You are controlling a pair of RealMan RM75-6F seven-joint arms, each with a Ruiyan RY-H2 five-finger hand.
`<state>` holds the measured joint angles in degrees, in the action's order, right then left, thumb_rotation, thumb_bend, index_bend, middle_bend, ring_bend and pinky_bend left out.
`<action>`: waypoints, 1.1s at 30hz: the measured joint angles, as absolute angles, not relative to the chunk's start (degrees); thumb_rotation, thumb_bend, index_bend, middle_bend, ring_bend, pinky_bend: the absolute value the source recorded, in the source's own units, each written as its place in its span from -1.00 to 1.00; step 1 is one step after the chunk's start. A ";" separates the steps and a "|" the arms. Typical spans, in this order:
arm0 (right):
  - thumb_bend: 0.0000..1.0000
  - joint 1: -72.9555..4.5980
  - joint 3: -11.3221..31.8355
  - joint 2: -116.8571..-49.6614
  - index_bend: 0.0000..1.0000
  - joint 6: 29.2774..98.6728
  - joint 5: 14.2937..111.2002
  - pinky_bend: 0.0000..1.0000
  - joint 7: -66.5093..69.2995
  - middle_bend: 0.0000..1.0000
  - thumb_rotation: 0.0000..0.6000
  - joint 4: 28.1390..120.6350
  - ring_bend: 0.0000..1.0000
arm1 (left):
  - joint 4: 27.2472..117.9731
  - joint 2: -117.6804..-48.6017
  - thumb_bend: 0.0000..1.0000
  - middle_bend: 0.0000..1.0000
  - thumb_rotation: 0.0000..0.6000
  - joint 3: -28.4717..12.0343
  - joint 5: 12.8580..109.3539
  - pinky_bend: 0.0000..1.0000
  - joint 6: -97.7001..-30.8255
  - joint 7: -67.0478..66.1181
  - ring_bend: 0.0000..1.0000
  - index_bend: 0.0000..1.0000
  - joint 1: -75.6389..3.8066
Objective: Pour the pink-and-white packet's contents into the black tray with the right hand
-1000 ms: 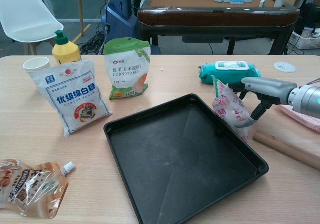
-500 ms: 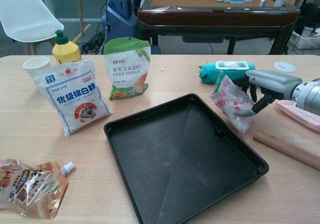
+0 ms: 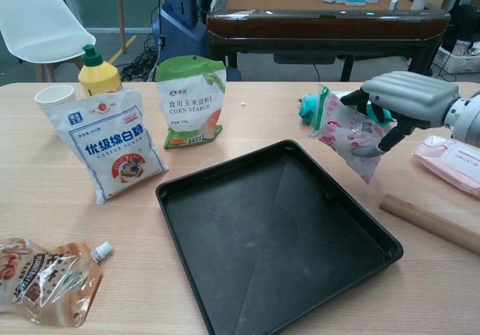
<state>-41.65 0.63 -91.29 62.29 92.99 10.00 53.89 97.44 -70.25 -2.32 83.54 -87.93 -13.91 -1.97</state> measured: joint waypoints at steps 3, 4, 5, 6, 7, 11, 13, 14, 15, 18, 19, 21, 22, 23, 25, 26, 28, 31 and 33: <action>-0.26 -42.67 1.09 -87.95 0.02 61.26 93.16 0.06 2.19 0.08 1.00 60.66 -0.04 | 97.08 -70.30 -0.59 -0.80 1.00 -2.30 83.91 -0.82 -88.09 -13.23 -0.84 -0.80 -1.96; -0.26 -43.03 1.26 -86.98 0.02 60.74 93.15 0.06 -0.21 0.08 1.00 62.69 -0.04 | 96.92 -70.32 -0.59 -0.80 1.00 -2.31 84.04 -0.82 -88.22 -12.92 -0.84 -0.80 -1.93; -0.26 -43.56 1.48 -85.76 0.02 59.89 93.09 0.06 -3.44 0.08 1.00 65.08 -0.04 | 96.79 -70.33 -0.59 -0.80 1.00 -2.31 84.12 -0.82 -88.32 -12.67 -0.84 -0.80 -1.89; -0.26 -43.97 1.66 -84.89 0.02 59.16 93.02 0.06 -5.85 0.08 1.00 66.67 -0.04 | 96.65 -70.34 -0.59 -0.80 1.00 -2.31 84.18 -0.82 -88.43 -12.42 -0.84 -0.80 -1.85; -0.26 -44.39 1.84 -84.07 0.02 58.35 92.90 0.06 -8.25 0.08 1.00 68.15 -0.04 | 96.47 -70.34 -0.59 -0.80 1.00 -2.31 84.25 -0.82 -88.57 -12.07 -0.84 -0.80 -1.77; -0.26 -46.54 2.74 -80.96 0.02 53.78 91.82 0.06 -19.02 0.08 1.00 74.19 -0.04 | 95.83 -70.40 -0.59 -0.80 1.00 -2.25 84.47 -0.82 -89.07 -10.82 -0.84 -0.80 -1.44; -0.26 -47.50 3.07 -79.95 0.02 51.68 91.17 0.06 -23.24 0.08 1.00 76.27 -0.04 | 95.48 -70.46 -0.59 -0.80 1.00 -2.20 84.60 -0.82 -89.37 -10.15 -0.84 -0.80 -1.23; -0.26 -48.11 3.24 -79.40 0.02 50.34 90.75 0.06 -25.92 0.07 1.00 77.42 -0.05 | 95.34 -70.48 -0.59 -0.80 1.00 -2.18 84.64 -0.82 -89.49 -9.88 -0.84 -0.80 -1.14; -0.26 -48.54 3.33 -79.04 0.02 49.37 90.42 0.06 -27.88 0.07 1.00 78.18 -0.05 | 95.22 -70.50 -0.59 -0.80 1.00 -2.17 84.68 -0.82 -89.59 -9.62 -0.84 -0.80 -1.06; -0.26 -49.90 3.55 -78.09 0.02 46.34 89.18 0.06 -34.02 0.07 1.00 80.39 -0.05 | 94.86 -70.51 -0.59 -0.80 1.00 -2.13 84.86 -0.82 -89.99 -8.93 -0.84 -0.80 -0.80; -0.26 -50.27 3.60 -77.87 0.02 45.49 88.70 0.06 -35.70 0.07 1.00 81.01 -0.05 | 94.77 -70.51 -0.59 -0.80 1.00 -2.10 84.95 -0.82 -90.10 -8.71 -0.84 -0.80 -0.72; -0.26 -51.00 3.70 -77.50 0.02 43.83 87.50 0.06 -39.22 0.07 1.00 82.29 -0.06 | 94.62 -70.52 -0.59 -0.80 1.00 -2.06 85.06 -0.82 -90.24 -8.37 -0.84 -0.80 -0.59; -0.26 -51.25 3.73 -77.41 0.02 43.33 87.00 0.06 -40.55 0.07 1.00 82.70 -0.06 | 94.53 -70.53 -0.59 -0.80 1.00 -2.02 85.12 -0.82 -90.32 -8.21 -0.84 -0.80 -0.51; -0.26 -51.53 3.74 -77.33 0.02 42.79 86.32 0.06 -42.14 0.07 1.00 83.17 -0.07 | 94.46 -70.54 -0.59 -0.80 1.00 -2.00 85.16 -0.82 -90.37 -8.11 -0.84 -0.80 -0.46; -0.26 -51.81 3.69 -77.29 0.02 42.27 85.54 0.06 -44.26 0.07 1.00 83.55 -0.07 | 94.37 -70.51 -0.59 -0.80 1.00 -1.92 85.24 -0.82 -90.41 -8.02 -0.84 -0.80 -0.35; -0.26 -51.94 3.60 -77.29 0.02 42.06 85.17 0.06 -45.64 0.07 1.00 83.62 -0.08 | 94.38 -70.48 -0.59 -0.80 1.00 -1.91 85.24 -0.82 -90.41 -8.04 -0.84 -0.80 -0.33; -0.26 -52.08 3.43 -77.34 0.02 41.84 84.64 0.06 -47.79 0.06 1.00 83.65 -0.09 | 94.40 -70.46 -0.59 -0.80 1.00 -1.93 85.28 -0.82 -90.39 -8.04 -0.84 -0.80 -0.32; -0.26 -52.24 3.18 -77.60 0.02 41.68 83.45 0.06 -51.23 0.06 1.00 83.72 -0.09 | 94.37 -70.58 -0.59 -0.80 1.00 -1.93 85.35 -0.82 -90.23 -8.03 -0.84 -0.80 -0.39; -0.26 -52.33 3.05 -77.91 0.02 41.82 82.86 0.06 -53.31 0.06 1.00 83.64 -0.10 | 94.31 -70.67 -0.59 -0.80 1.00 -1.92 85.38 -0.82 -90.12 -8.00 -0.84 -0.80 -0.44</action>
